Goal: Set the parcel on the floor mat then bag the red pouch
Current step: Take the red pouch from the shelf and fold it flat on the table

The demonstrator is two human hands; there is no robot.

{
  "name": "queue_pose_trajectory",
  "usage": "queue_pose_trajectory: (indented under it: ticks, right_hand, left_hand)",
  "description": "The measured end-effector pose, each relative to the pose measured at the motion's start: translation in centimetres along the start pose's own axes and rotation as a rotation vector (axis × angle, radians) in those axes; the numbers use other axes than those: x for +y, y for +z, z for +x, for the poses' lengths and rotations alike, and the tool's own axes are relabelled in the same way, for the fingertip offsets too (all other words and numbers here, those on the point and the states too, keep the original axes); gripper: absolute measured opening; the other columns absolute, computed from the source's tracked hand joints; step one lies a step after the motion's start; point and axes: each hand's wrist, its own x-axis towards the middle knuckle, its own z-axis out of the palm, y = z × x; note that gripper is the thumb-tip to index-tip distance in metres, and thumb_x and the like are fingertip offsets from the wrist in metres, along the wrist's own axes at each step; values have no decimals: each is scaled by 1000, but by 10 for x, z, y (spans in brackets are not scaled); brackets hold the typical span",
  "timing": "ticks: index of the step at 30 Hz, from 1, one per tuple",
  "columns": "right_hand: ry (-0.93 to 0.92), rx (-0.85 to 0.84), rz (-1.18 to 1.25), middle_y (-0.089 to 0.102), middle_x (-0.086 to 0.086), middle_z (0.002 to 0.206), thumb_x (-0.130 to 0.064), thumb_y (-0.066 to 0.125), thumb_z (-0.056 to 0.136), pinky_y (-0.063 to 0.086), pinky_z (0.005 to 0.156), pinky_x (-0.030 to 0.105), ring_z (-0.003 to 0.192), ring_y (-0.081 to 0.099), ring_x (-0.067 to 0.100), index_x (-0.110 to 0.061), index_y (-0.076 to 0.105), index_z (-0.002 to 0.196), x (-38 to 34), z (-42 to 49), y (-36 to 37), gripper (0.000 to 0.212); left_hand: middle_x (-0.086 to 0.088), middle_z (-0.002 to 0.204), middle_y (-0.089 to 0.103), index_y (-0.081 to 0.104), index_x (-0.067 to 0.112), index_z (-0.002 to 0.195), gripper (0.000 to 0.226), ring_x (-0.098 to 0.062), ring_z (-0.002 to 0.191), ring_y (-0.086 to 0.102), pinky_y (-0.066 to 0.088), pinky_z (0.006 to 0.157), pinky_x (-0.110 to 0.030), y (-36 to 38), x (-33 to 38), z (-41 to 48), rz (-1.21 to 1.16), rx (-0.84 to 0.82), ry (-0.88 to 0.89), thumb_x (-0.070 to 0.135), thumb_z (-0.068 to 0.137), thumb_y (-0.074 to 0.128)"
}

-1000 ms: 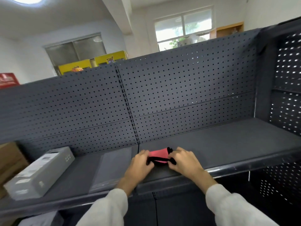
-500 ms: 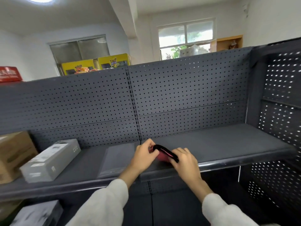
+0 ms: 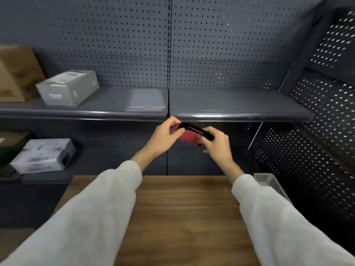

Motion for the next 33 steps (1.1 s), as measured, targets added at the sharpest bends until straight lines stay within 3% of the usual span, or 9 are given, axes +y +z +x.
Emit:
queue_pose_trajectory:
  ticks: [3, 6, 8, 15, 18, 21, 26, 29, 33]
  right_hand:
    - [-1, -35, -90, 72, -9, 77, -23, 72, 88, 62, 63, 41, 70, 70, 9, -28, 70, 95, 15, -36, 8, 9]
    - [-31, -96, -168, 72, -10, 81, -19, 74, 85, 58, 75, 37, 78, 68, 4, -25, 71, 96, 32, -72, 17, 13]
    - [-29, -125, -200, 72, -9, 83, -15, 74, 83, 57, 77, 34, 81, 68, 5, -24, 71, 95, 44, -91, 23, 15]
    - [47, -157, -270, 75, -4, 83, -11, 74, 81, 50, 70, 22, 79, 69, 10, -18, 73, 93, 96, -128, 40, 14]
    - [93, -173, -247, 77, -3, 89, -7, 74, 80, 44, 67, 6, 82, 69, 8, -16, 74, 95, 120, -129, 45, 17]
    - [123, -187, -263, 77, -4, 91, -5, 74, 79, 40, 66, 0, 82, 68, 5, -16, 74, 96, 143, -127, 47, 20]
    - [163, -231, -265, 76, -4, 88, -5, 73, 81, 41, 66, 3, 81, 70, 11, -16, 73, 95, 188, -111, 47, 18]
    - [199, -262, -283, 75, -6, 94, -8, 70, 84, 49, 71, 15, 86, 69, 10, -20, 71, 103, 216, -98, 45, 22]
    - [172, -229, -289, 74, 0, 106, -1, 70, 80, 44, 77, 14, 95, 69, 14, -14, 71, 109, 253, -77, 47, 32]
  left_hand:
    - [5, 98, 70, 59, 22, 97, 17, -9, 96, 66, 50, 84, -28, 5, -19, -41, 8, -81, -54, 30, 88, 72]
    - [10, 103, 69, 63, 27, 105, 39, -6, 98, 65, 52, 88, -28, 16, -45, -77, 71, -161, -75, 29, 74, 86]
    - [11, 104, 69, 67, 26, 110, 44, -3, 98, 64, 51, 90, -28, 28, -60, -93, 165, -130, -61, 23, 71, 87]
    - [5, 86, 66, 78, 23, 93, 15, -4, 79, 61, 43, 70, -18, 76, -112, -120, 240, -91, -96, 18, 80, 81]
    - [12, 88, 67, 77, 26, 97, 15, 1, 82, 58, 40, 72, -13, 93, -131, -121, 270, -145, -136, 20, 83, 78]
    - [9, 88, 67, 77, 24, 96, 13, -6, 80, 62, 46, 72, -20, 111, -149, -114, 284, -158, -179, 20, 84, 76]
    - [7, 86, 63, 75, 20, 93, 5, -8, 78, 64, 49, 72, -24, 146, -171, -93, 285, -197, -259, 20, 89, 72]
    - [12, 85, 59, 68, 23, 91, 7, -4, 76, 61, 48, 68, -25, 168, -190, -78, 305, -216, -250, 16, 92, 67]
    - [14, 104, 64, 67, 24, 107, 21, -1, 97, 62, 49, 82, -19, 195, -212, -56, 277, -202, -209, 8, 93, 61]
